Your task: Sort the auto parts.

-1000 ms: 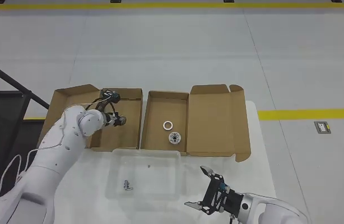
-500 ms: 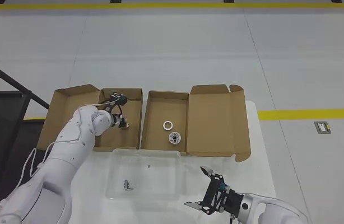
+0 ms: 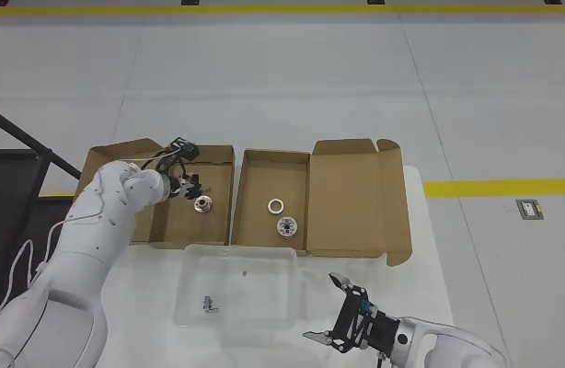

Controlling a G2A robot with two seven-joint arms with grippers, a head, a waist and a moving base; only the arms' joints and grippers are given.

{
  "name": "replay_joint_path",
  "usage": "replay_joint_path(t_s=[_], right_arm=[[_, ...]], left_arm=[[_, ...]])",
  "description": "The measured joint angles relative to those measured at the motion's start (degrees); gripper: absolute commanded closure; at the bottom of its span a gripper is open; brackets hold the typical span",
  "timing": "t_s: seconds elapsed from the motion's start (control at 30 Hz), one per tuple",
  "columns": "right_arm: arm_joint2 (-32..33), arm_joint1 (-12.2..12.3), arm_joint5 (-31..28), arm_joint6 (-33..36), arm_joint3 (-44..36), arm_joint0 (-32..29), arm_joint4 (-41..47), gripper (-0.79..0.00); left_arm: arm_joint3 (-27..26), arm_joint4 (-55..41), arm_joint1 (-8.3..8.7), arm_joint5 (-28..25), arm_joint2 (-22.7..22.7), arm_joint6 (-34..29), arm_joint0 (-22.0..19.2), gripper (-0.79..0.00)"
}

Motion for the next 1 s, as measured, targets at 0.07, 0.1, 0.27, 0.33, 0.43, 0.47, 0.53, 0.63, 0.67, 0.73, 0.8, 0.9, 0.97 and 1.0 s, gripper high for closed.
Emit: replay_joint_path(t_s=[0.07,0.1,0.27,0.33,0.43,0.47,0.53,0.63,0.67,0.73,0.8,0.9,0.97,1.0], right_arm=[[0.0,0.0,0.0,0.0,0.0,0.0,0.0,-0.785],[0.0,0.0,0.0,0.0,0.0,0.0,0.0,-0.785],[0.0,0.0,0.0,0.0,0.0,0.0,0.0,-0.785],[0.0,0.0,0.0,0.0,0.0,0.0,0.0,-0.785],[0.0,0.0,0.0,0.0,0.0,0.0,0.0,-0.785],[0.0,0.0,0.0,0.0,0.0,0.0,0.0,-0.785],[0.0,0.0,0.0,0.0,0.0,0.0,0.0,-0.785],[0.0,0.0,0.0,0.0,0.0,0.0,0.0,-0.785],[0.0,0.0,0.0,0.0,0.0,0.0,0.0,-0.785],[0.0,0.0,0.0,0.0,0.0,0.0,0.0,-0.785],[0.0,0.0,0.0,0.0,0.0,0.0,0.0,-0.785],[0.0,0.0,0.0,0.0,0.0,0.0,0.0,-0.785],[0.0,0.0,0.0,0.0,0.0,0.0,0.0,-0.785],[0.0,0.0,0.0,0.0,0.0,0.0,0.0,-0.785]], left_arm=[[-1.6,0.8,0.99,-2.8,-0.6,1.0,0.2,-0.409],[-2.8,1.1,1.76,-5.2,-1.2,1.4,0.4,-0.416],[-10.5,3.6,5.81,-14.7,-4.2,2.0,3.1,-0.754],[-15.9,5.2,8.04,-16.9,-6.2,1.7,5.6,-0.785],[-26.1,5.7,11.52,-18.5,-10.1,-0.8,10.8,-0.785],[-29.7,5.3,12.61,-18.6,-11.4,-2.0,12.8,-0.785],[-39.5,4.3,15.24,-18.5,-14.7,-6.0,18.2,-0.785],[-55.1,3.4,19.00,-17.8,-20.3,-12.5,28.0,-0.785],[-59.8,3.3,20.03,-17.0,-22.3,-14.4,31.1,-0.785],[-69.8,3.2,22.12,-15.0,-26.5,-17.8,38.3,-0.785],[-77.7,3.8,23.94,-13.6,-29.9,-19.3,44.5,-0.785],[-84.6,5.3,26.09,-12.6,-32.3,-20.2,50.9,-0.785],[-85.5,5.5,26.35,-12.4,-32.5,-20.4,51.9,-0.785],[-85.3,5.5,26.32,-12.4,-32.4,-20.4,51.7,-0.785]])
